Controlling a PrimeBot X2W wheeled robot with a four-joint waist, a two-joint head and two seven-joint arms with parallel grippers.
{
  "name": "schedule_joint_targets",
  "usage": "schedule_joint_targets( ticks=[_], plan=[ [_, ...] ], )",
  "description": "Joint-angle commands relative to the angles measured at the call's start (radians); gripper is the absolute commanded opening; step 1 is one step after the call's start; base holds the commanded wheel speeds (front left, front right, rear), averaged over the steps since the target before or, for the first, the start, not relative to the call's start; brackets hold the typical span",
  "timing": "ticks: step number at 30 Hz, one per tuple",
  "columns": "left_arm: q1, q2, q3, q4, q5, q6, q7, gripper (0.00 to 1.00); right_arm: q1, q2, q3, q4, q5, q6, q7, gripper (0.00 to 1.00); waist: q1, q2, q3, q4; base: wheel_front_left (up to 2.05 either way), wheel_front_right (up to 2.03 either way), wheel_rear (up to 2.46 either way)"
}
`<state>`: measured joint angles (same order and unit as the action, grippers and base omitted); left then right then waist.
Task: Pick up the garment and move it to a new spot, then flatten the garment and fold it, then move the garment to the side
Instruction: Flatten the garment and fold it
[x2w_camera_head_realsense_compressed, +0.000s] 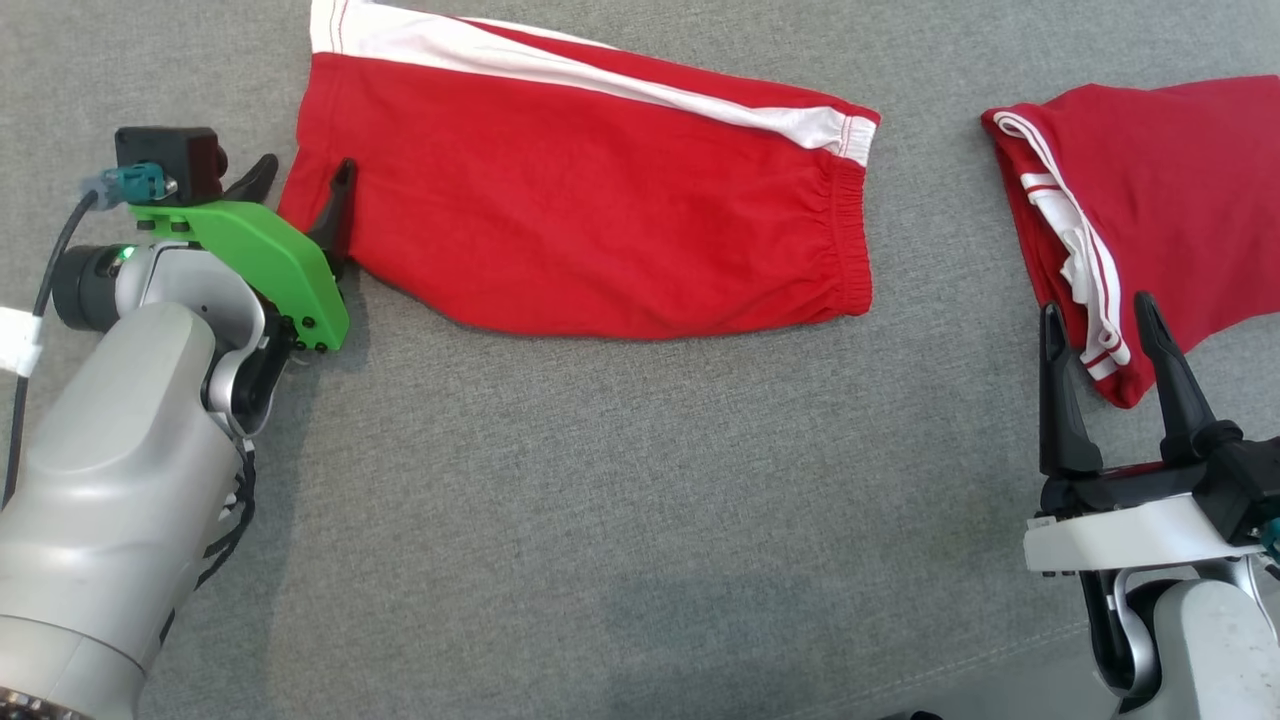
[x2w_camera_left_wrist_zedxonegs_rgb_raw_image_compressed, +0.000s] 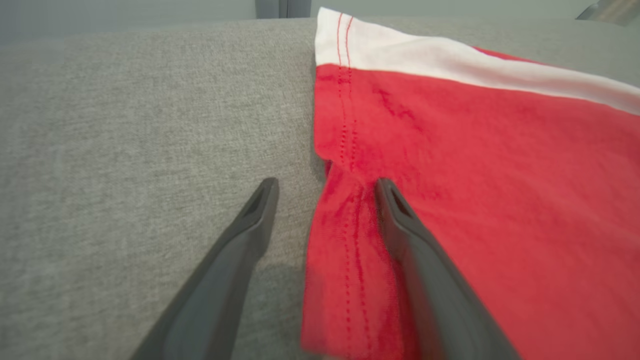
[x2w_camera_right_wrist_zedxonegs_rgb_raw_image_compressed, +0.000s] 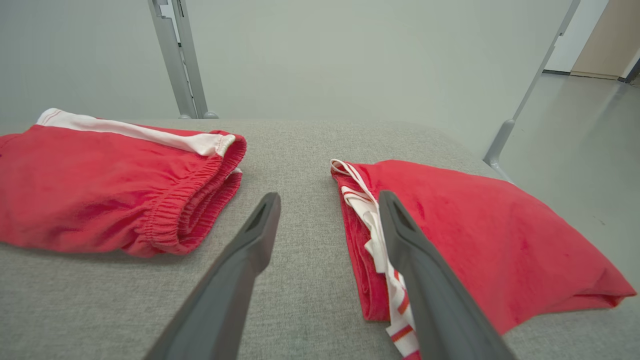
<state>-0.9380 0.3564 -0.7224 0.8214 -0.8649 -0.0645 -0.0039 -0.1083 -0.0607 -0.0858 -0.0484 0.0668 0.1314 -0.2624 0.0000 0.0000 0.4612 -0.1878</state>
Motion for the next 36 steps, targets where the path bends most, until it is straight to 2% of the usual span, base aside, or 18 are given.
schedule_joint_targets(
  ticks=[1,2,4,10,17,22,32,36],
  plan=[
    [0.012,-0.017,-0.017,0.016,-0.007,-0.014,0.032,1.0,0.002,0.002,-0.002,0.002,0.002,-0.002,-0.003,1.0,0.0,0.0,-0.001,0.0,0.0,0.0,0.0],
    [0.012,-0.023,-0.021,0.018,-0.014,-0.019,0.046,0.61,0.0,0.003,-0.001,0.002,0.001,-0.002,-0.003,1.0,0.0,0.0,-0.001,-0.001,0.0,0.0,0.0],
    [0.013,-0.035,-0.028,0.018,-0.025,-0.03,0.065,0.0,-0.003,0.004,-0.002,0.002,0.0,-0.002,-0.003,1.0,0.0,0.0,-0.002,-0.002,0.0,0.0,0.0],
    [0.041,-0.043,-0.037,0.002,-0.052,-0.046,0.09,0.0,0.004,0.006,-0.01,0.009,-0.005,-0.002,-0.003,1.0,0.0,0.0,-0.016,0.002,0.0,0.0,0.0],
    [0.138,-0.039,-0.017,-0.09,-0.06,0.028,0.018,0.0,0.059,0.005,-0.025,0.014,-0.012,-0.002,-0.003,1.0,0.0,0.0,-0.088,0.047,0.0,0.0,0.0],
    [0.259,-0.015,-0.029,-0.236,-0.05,0.109,0.002,0.0,0.105,-0.009,-0.028,0.018,-0.018,-0.002,-0.003,1.0,0.0,0.0,-0.152,0.106,0.0,0.0,0.0],
    [0.494,0.058,-0.024,-0.638,-0.051,0.294,-0.008,0.0,0.151,-0.027,0.013,0.037,-0.018,-0.002,-0.003,1.0,0.0,0.0,-0.229,0.196,0.0,0.0,0.0],
    [0.533,0.093,-0.008,-0.709,-0.05,0.325,-0.018,0.0,0.142,-0.031,0.019,0.041,-0.015,-0.002,-0.003,1.0,0.0,0.0,-0.224,0.205,0.0,0.0,0.0]
  ],
)
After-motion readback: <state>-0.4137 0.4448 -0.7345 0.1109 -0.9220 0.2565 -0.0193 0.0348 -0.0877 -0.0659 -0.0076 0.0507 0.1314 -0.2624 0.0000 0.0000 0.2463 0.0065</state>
